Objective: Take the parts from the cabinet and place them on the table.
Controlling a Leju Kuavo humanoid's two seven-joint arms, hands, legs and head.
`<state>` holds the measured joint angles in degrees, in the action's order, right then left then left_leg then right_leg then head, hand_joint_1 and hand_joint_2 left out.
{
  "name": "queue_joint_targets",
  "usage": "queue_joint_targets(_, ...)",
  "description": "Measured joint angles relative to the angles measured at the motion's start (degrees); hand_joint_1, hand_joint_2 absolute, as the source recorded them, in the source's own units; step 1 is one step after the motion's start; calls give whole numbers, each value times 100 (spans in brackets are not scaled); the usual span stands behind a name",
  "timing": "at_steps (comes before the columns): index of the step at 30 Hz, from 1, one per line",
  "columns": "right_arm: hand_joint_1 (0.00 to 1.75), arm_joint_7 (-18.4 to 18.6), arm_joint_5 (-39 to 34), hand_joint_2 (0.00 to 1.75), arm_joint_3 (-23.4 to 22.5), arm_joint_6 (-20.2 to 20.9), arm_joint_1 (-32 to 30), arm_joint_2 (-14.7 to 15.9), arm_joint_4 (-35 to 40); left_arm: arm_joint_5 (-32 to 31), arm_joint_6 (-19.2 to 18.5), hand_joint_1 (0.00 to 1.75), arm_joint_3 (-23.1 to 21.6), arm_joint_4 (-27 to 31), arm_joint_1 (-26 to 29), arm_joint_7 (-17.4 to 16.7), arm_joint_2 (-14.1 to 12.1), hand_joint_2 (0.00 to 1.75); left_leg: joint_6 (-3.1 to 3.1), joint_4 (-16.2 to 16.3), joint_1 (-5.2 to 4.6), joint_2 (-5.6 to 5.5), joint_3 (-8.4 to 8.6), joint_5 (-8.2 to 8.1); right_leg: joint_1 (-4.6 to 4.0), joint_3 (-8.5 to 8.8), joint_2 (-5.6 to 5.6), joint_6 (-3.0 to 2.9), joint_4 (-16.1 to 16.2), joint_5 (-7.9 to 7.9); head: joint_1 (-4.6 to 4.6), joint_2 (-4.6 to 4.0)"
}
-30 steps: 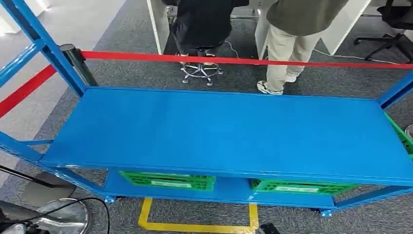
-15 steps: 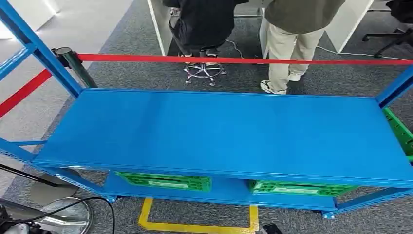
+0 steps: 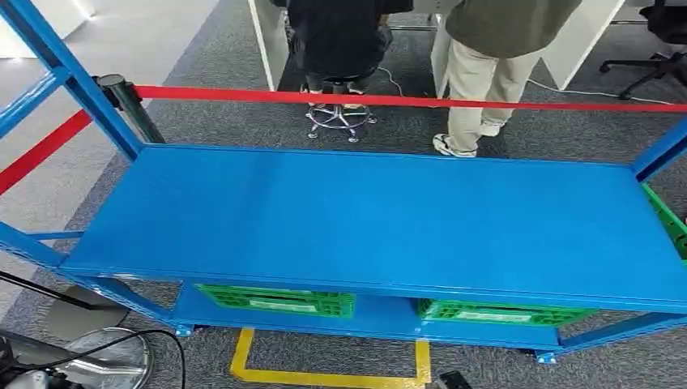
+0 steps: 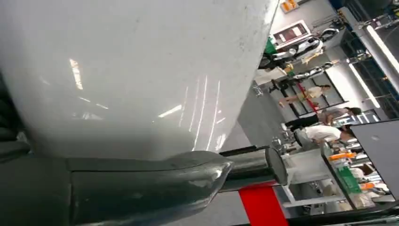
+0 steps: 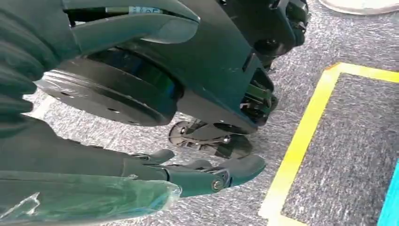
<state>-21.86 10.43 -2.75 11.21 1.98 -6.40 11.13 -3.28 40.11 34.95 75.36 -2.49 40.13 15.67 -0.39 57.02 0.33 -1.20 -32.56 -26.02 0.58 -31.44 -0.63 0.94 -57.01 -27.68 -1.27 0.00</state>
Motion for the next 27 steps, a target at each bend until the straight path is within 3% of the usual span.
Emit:
queue_joint_targets(7,0,-114,68,175,-2,-107,11,0,0,-24,0,175,0,4,0,0,-2,175,128,45,-41,-1,-25,-18,40,20,0,122,40,18,2,0)
queue_joint_targets(8,0,-116,74,175,0,-114,17,0,0,-24,0,175,-2,24,0,0,0,175,181,-43,11,7,8,31,22,25,1,149,33,-5,0,0)
queue_joint_targets(9,0,-125,72,175,-2,-120,16,2,0,-26,0,175,-9,33,-4,0,9,175,195,-76,22,18,31,52,29,-53,8,155,-63,-87,-5,0)
queue_joint_targets(10,0,-138,72,175,-2,-122,23,2,0,-28,0,175,-9,44,-5,0,11,175,216,-79,29,21,28,52,28,-190,15,159,-368,-301,-37,0)
queue_joint_targets(12,0,-144,63,175,-2,-111,32,2,0,-31,0,175,-9,44,8,0,13,175,231,-77,27,28,21,43,48,-615,15,187,-1288,-739,-42,0)
queue_joint_targets(13,0,-144,53,175,-2,-92,27,2,0,-35,0,175,-7,44,9,0,11,175,230,-72,27,27,15,43,49,-817,15,206,-1698,-877,-53,0)
queue_joint_targets(14,0,-142,46,175,-4,-76,20,2,0,-37,0,175,-7,44,14,0,13,175,228,-70,27,22,17,42,56,-863,16,217,-1793,-835,-46,0)
queue_joint_targets(15,0,-142,44,175,-7,-74,20,2,0,-39,0,175,-7,44,16,0,13,175,215,-67,32,4,20,38,70,-777,16,226,-1604,-667,-53,0)
queue_joint_targets(17,0,-142,42,175,-11,-74,27,2,0,-42,0,175,-7,44,15,0,13,175,152,-39,47,-85,27,24,110,-310,-34,235,-691,-181,-46,0)
queue_joint_targets(18,0,-144,42,175,-20,-74,26,2,0,-44,0,175,-9,44,13,0,15,175,116,-18,57,-110,25,7,144,-51,-207,242,-193,-18,-50,0)
queue_joint_targets(19,0,-142,44,175,-28,-79,18,2,-4,-50,0,175,-11,44,7,0,17,175,61,33,13,-123,-4,-9,135,23,-372,223,-16,-134,-50,0)
queue_joint_targets(21,0,-144,55,175,-31,-101,28,2,-4,-90,0,175,-15,44,7,0,11,175,6,32,50,-190,-42,19,118,53,-308,150,-36,-104,-42,0)
queue_joint_targets(23,0,-144,59,175,-37,-114,8,9,-7,-96,0,175,-13,44,13,0,7,175,130,44,61,-195,-50,36,105,53,-293,146,-31,-95,-35,0)
queue_joint_targets(27,0,-144,66,175,-37,-109,20,7,-7,-101,0,175,-13,44,11,0,2,175,138,17,88,-195,-37,51,60,50,-289,93,-52,-103,-33,0)
